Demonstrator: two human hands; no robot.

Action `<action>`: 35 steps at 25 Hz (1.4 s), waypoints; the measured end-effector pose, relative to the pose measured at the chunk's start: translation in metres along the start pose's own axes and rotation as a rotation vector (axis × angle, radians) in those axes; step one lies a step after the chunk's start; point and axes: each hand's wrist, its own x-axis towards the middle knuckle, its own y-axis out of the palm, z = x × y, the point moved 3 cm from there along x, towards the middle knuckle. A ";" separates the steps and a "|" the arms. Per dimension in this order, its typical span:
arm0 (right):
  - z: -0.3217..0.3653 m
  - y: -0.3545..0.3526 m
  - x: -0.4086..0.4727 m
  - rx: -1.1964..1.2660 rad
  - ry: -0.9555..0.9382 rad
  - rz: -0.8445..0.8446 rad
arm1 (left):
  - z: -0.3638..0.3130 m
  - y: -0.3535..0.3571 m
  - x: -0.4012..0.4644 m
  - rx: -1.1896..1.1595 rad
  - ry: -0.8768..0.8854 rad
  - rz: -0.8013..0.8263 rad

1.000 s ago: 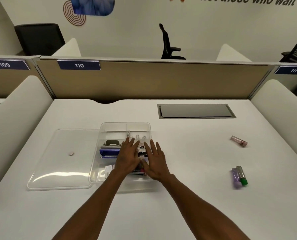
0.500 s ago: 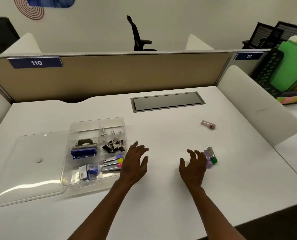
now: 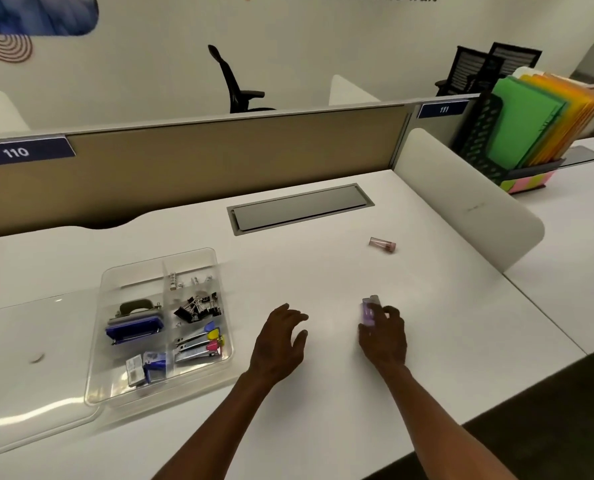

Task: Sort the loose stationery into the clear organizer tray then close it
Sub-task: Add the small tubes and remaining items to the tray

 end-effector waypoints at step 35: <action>0.062 0.060 -0.063 0.461 -0.005 0.285 | 0.030 0.001 -0.008 -0.243 -0.526 0.086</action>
